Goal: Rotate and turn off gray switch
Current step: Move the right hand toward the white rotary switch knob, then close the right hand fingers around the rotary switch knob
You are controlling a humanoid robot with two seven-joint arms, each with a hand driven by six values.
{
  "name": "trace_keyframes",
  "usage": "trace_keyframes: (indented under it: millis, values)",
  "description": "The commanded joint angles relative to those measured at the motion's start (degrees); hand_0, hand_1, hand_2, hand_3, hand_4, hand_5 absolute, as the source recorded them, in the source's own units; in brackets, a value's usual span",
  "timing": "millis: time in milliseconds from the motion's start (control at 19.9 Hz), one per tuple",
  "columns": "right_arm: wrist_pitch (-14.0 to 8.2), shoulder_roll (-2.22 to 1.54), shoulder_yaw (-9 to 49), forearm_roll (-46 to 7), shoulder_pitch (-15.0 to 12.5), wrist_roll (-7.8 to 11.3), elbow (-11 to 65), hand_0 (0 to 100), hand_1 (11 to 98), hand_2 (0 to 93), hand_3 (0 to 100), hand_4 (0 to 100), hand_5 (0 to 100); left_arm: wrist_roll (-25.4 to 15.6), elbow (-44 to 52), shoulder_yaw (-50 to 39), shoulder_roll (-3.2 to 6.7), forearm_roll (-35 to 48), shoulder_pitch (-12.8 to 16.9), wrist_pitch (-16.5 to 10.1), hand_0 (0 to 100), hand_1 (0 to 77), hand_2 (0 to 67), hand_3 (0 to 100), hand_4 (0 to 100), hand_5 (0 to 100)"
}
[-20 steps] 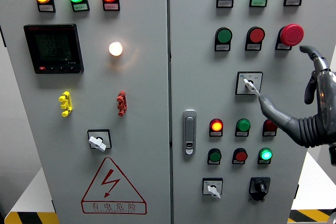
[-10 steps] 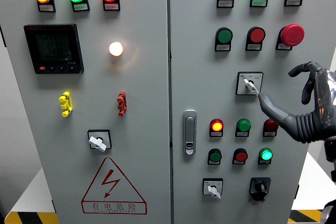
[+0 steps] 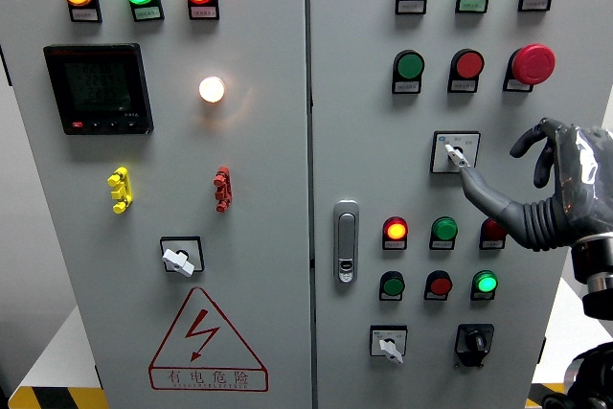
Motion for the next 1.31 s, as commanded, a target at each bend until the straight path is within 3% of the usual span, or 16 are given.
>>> trace_keyframes:
  millis: [0,403,1259]
  values:
    - [-0.1,0.0,-0.1,0.1,0.6,-0.16,-1.3,0,38.6,62.3,92,100,95,0.0,-0.1,0.0,0.0,0.0,0.0,0.0,34,0.0,12.3,22,12,12]
    - [-0.4,-0.09,-1.6,0.3,1.2,-0.77,-3.9,0,37.9,63.6,92,100,95,0.0,-0.1,0.0,0.0,0.0,0.0,0.0,34,0.0,12.3,22,12,12]
    - [-0.1,0.08,-4.0,0.5,3.9,-0.86,-6.7,0,36.1,65.0,91,100,95,0.0,0.0,0.1,0.0,0.0,0.0,0.0,34,0.0,12.3,22,12,12]
